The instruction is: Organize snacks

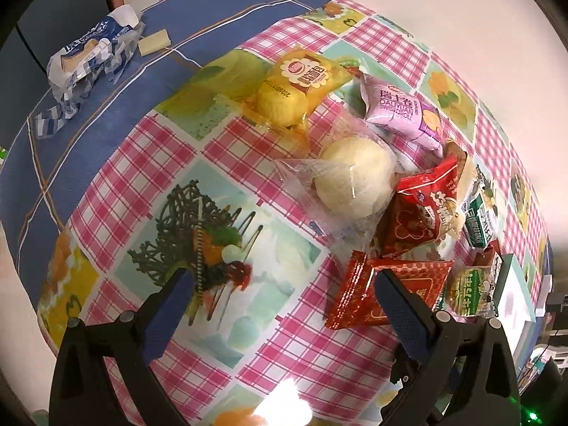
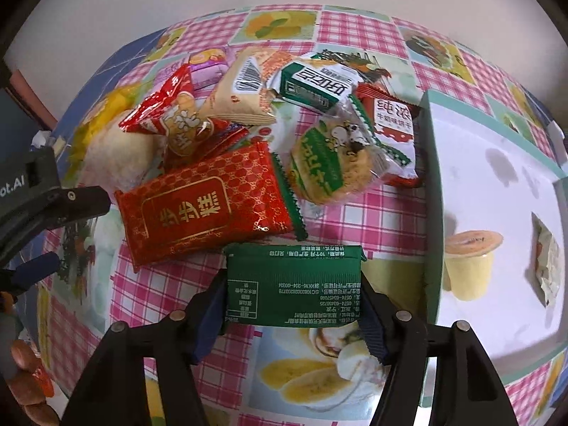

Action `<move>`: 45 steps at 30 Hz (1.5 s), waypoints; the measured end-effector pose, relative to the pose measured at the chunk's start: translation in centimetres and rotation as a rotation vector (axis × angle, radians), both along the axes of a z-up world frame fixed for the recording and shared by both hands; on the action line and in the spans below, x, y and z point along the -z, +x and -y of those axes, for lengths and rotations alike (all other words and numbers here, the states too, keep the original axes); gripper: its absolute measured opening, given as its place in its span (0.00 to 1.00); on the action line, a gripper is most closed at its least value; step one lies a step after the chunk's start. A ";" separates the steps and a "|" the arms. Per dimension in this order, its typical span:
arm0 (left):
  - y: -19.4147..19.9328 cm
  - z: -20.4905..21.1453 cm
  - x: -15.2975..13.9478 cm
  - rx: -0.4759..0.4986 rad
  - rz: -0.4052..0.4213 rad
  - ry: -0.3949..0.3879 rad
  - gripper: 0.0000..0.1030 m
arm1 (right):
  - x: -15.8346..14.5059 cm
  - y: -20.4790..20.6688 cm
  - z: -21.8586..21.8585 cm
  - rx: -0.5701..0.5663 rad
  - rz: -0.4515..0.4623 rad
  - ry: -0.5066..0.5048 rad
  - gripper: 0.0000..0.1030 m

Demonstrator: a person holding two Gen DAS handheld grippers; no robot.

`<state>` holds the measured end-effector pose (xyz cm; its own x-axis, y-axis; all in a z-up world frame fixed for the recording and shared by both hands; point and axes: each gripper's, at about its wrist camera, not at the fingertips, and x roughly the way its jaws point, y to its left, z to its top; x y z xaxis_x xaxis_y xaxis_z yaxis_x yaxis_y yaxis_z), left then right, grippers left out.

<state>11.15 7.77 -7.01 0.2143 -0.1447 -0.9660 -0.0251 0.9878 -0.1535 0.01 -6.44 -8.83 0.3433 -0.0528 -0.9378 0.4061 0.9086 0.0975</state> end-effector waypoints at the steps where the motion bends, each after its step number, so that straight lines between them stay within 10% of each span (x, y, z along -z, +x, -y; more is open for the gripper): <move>1: 0.0 0.1 -0.1 0.001 0.002 -0.001 0.98 | 0.0 -0.1 0.3 0.004 0.002 0.009 0.66; 24: 0.2 6.6 0.6 0.149 0.020 -0.003 0.98 | -6.4 -4.5 6.5 0.125 0.139 0.059 0.65; 45: 1.0 4.1 3.6 0.015 -0.022 0.195 0.98 | -7.9 -6.2 10.0 0.211 0.194 0.096 0.65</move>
<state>12.14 3.66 -10.64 0.1916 0.0422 -0.9806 -0.0110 0.9991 0.0408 -6.23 -16.44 -0.98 0.5071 -0.0565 -0.8600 0.5505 0.7890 0.2728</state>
